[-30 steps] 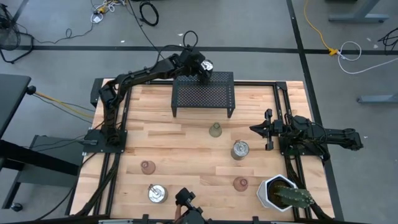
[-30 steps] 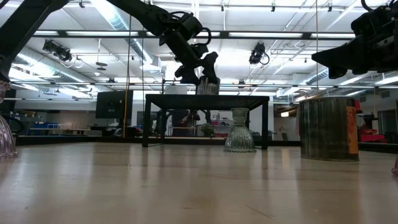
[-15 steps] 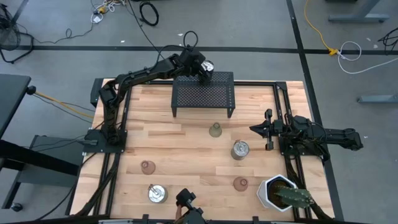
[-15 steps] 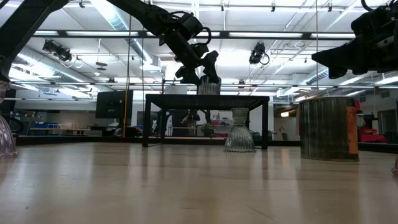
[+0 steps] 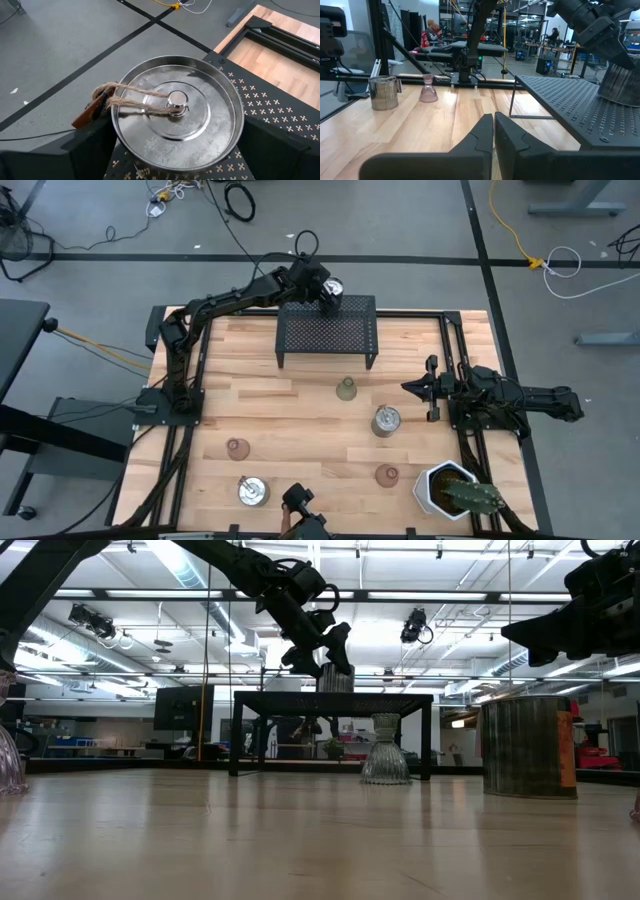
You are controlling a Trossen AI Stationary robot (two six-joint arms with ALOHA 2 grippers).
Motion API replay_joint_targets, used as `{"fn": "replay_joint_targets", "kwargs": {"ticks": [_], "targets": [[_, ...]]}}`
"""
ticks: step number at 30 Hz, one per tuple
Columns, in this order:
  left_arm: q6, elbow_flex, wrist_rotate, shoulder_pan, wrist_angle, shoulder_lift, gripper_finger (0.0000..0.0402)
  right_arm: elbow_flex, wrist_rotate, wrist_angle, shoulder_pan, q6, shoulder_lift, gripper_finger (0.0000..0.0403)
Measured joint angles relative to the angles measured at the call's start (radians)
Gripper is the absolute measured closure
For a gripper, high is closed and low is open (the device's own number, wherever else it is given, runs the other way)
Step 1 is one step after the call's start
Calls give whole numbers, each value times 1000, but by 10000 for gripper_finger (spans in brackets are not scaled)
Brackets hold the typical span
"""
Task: Pick & Place candle stick holders
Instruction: Put the top left silver scented candle on the shelf
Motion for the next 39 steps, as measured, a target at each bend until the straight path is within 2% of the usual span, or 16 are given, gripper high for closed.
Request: {"fn": "replay_joint_targets", "kwargs": {"ticks": [17,27,39], "targets": [[1,1,23,0,-20,0,18,0,0,0,0,0,0,382],[0,1,26,-4,-31,0,4,0,0,0,0,0,0,382],[13,1,-4,-5,-108,0,2,0,0,0,0,0,0,382]]}}
